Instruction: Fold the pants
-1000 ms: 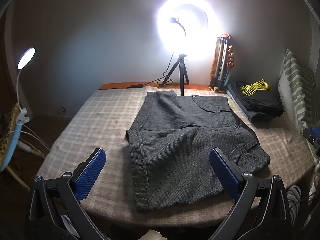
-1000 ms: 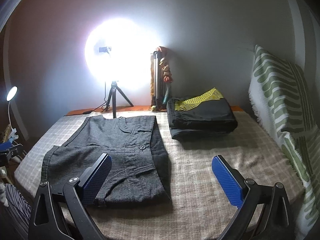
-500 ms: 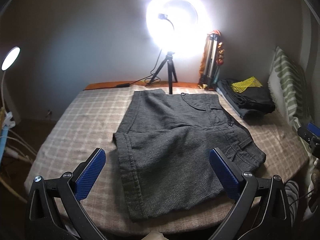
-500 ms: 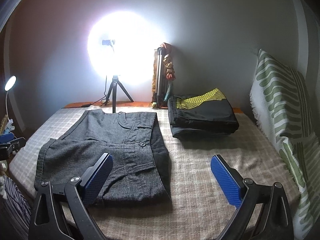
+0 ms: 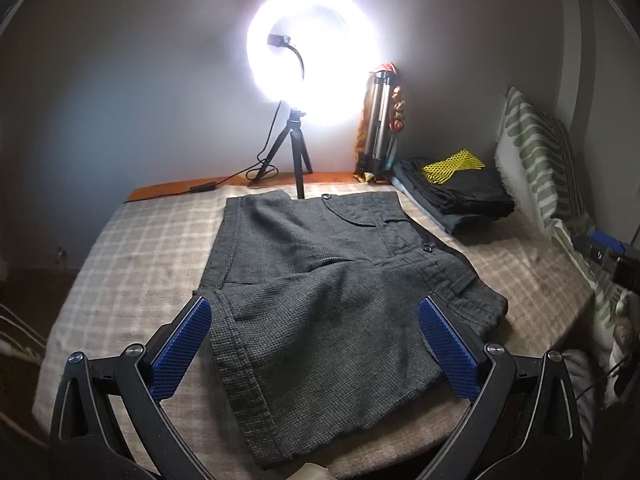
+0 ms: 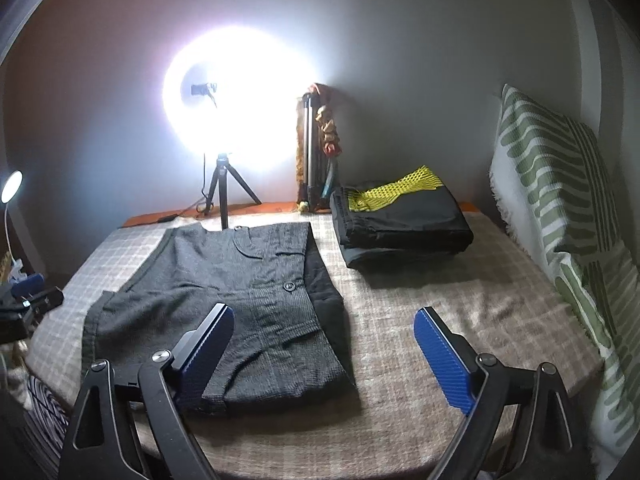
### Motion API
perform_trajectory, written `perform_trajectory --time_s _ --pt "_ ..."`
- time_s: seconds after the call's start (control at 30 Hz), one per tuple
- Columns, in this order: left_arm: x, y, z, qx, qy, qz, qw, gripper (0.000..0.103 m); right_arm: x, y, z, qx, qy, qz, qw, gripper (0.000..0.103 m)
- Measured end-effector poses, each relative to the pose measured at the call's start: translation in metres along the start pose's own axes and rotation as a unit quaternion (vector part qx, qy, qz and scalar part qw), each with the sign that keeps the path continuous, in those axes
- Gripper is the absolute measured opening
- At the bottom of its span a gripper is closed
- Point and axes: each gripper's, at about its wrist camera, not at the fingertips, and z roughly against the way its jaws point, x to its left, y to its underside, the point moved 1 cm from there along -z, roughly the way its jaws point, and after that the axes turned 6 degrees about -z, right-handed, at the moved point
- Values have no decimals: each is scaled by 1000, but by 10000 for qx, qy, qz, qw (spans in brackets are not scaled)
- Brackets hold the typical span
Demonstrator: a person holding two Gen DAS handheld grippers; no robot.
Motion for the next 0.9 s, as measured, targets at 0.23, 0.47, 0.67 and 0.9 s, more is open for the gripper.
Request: perform_trajectory --time_s 0.23,0.47,0.67,0.9 --pt "12 7 9 -144 -135 268 9994 103 15 -3 11 -117 -158 335 9992 92" --pt "12 19 -1 209 -117 -171 9996 92 28 4 8 -49 -594 1162 9914 90" --pt "17 37 -11 683 -6 -297 9972 81 31 25 -25 383 -899 1787 9790 84" --pt "6 61 -13 1235 204 -616 9902 68 40 64 -65 981 -1327 2861 9439 80"
